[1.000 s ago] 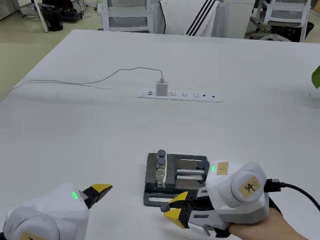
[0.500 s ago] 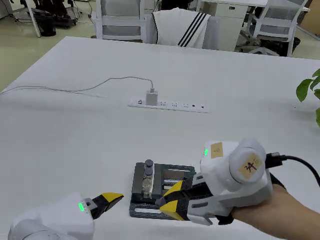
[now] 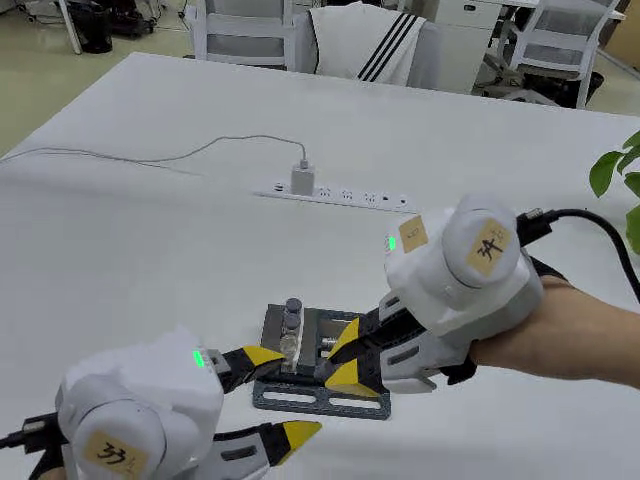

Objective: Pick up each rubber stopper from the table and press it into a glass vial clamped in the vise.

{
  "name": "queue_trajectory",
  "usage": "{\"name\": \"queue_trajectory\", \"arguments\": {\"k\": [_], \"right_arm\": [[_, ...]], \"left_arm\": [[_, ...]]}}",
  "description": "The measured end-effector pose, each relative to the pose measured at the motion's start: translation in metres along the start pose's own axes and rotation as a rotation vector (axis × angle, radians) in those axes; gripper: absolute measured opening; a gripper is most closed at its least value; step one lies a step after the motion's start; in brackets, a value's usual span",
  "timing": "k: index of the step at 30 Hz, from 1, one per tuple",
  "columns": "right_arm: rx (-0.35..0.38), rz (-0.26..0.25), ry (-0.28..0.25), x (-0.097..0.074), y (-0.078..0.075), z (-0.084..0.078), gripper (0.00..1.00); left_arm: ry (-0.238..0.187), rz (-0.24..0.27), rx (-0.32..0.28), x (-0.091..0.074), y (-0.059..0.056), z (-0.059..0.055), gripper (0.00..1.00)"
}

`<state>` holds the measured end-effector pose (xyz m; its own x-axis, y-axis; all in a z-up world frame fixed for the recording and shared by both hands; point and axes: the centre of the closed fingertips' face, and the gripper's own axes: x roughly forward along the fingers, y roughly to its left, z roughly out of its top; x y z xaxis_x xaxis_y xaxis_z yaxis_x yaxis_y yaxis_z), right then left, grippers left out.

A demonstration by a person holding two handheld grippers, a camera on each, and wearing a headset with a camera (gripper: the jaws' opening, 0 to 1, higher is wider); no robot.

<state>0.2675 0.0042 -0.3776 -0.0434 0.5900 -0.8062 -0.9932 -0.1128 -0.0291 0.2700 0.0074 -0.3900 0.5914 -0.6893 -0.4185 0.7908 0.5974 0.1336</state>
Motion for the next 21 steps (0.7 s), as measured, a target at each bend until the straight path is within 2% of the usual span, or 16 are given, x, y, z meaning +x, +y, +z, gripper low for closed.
{"name": "queue_trajectory", "arguments": {"k": [3, 5, 10, 21], "right_arm": [[-0.014, 0.023, 0.033, 0.002, 0.003, 0.0, 0.06], [-0.045, 0.041, 0.076, 0.002, 0.007, -0.004, 0.06], [-0.088, 0.049, 0.117, 0.004, 0.008, -0.007, 0.06], [-0.113, 0.072, 0.133, 0.009, 0.015, -0.005, 0.06]], "left_arm": [[0.006, -0.007, 0.028, 0.001, -0.001, 0.001, 0.25], [0.011, -0.007, 0.054, 0.001, 0.0, 0.003, 0.22], [0.024, -0.029, 0.093, 0.003, -0.003, 0.005, 0.16], [0.04, -0.073, 0.11, 0.006, -0.012, 0.004, 0.07]]}}
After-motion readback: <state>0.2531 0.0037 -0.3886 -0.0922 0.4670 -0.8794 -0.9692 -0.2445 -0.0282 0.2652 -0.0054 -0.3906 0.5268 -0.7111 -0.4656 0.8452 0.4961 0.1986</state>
